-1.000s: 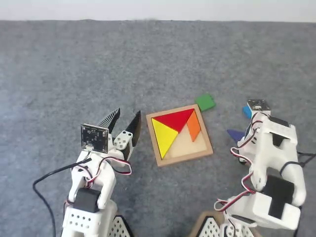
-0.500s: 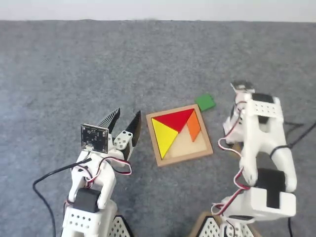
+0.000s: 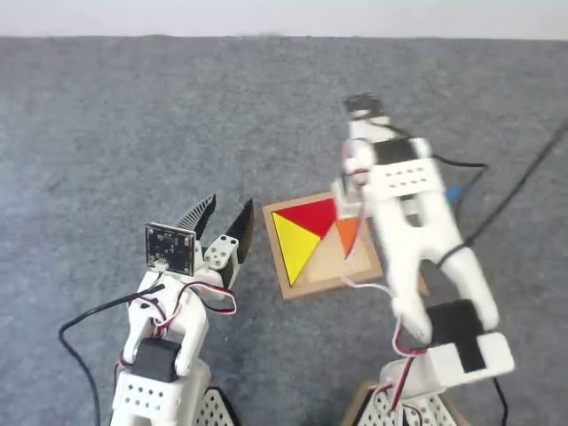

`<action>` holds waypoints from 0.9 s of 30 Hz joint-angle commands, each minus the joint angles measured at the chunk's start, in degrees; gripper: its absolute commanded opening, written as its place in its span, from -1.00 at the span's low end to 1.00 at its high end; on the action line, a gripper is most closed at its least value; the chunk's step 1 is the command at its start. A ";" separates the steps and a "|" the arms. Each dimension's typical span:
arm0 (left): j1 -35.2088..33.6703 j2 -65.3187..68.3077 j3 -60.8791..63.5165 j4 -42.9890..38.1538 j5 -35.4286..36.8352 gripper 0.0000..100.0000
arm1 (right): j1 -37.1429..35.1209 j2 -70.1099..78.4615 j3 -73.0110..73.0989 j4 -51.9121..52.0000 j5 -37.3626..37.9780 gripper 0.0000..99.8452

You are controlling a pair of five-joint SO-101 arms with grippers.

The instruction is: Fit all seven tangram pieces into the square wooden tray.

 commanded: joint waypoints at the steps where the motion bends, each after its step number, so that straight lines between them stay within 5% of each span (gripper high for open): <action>1: -0.09 -1.14 -0.57 -1.58 -0.26 -0.61 | -6.37 3.12 -2.20 -4.35 -5.45 -0.78; 16: 5.10 -1.14 -0.57 -1.05 -0.62 -0.61 | -9.98 13.14 -3.43 -10.86 -10.99 -0.78; 22: 5.01 -1.14 -0.57 -1.05 -0.70 -0.61 | -5.67 5.76 -13.45 10.33 -1.14 -0.77; 27: 5.01 -1.14 -0.48 -0.88 -0.70 -0.61 | 8.75 -9.45 -8.88 16.75 7.65 -0.77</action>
